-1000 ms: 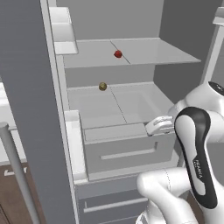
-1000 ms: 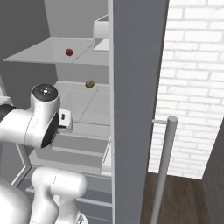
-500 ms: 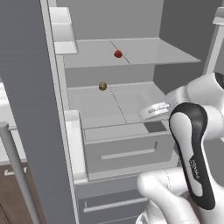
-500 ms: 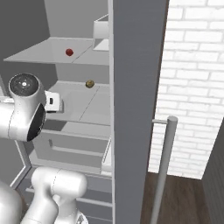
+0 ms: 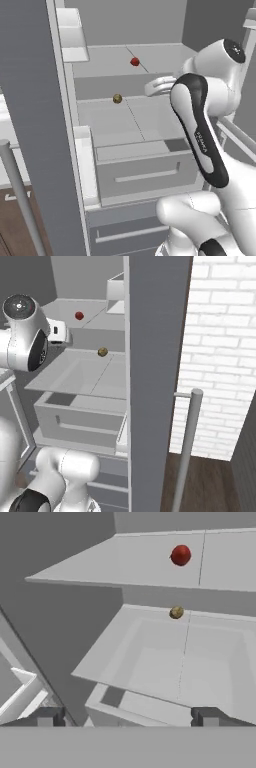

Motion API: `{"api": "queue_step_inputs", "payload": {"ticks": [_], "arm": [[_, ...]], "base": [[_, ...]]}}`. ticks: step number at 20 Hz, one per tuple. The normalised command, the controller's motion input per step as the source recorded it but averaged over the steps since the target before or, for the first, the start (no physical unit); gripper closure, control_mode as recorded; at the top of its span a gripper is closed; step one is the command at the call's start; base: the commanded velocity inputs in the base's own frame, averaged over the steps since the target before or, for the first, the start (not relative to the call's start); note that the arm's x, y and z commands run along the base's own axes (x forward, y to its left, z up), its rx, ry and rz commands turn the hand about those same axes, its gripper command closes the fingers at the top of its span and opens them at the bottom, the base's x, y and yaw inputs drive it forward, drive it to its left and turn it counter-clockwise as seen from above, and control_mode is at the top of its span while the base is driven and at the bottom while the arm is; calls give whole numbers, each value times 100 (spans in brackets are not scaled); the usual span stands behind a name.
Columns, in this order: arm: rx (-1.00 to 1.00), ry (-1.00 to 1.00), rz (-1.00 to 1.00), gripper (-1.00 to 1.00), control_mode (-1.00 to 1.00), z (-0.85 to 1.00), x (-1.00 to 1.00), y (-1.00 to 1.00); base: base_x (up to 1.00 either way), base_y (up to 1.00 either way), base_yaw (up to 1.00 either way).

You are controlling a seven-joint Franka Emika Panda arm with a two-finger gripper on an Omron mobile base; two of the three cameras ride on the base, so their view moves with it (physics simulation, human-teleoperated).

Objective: Take the strawberry from the fridge and place it on top of the pancake, located on the dining counter.

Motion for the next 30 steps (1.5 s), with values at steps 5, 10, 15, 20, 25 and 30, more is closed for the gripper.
{"api": "queue_step_inputs", "payload": {"ticks": [5, 10, 15, 20, 25, 30], "arm": [[-2, 2, -3, -100, -100, 42, 59, 0], [-4, 1, 0, -100, -100, 0, 76, 0], [-4, 0, 0, -100, -100, -5, 80, 0], [-4, 0, 0, -100, -100, -14, 73, 1], [-6, 0, 0, -100, -100, -25, 66, 4], [-4, 0, 0, -100, -100, -12, 59, 11]], "base": [[0, 0, 0], [0, 0, 0], [0, 0, 0], [0, 0, 0], [0, 0, 0], [0, 0, 0]]}}
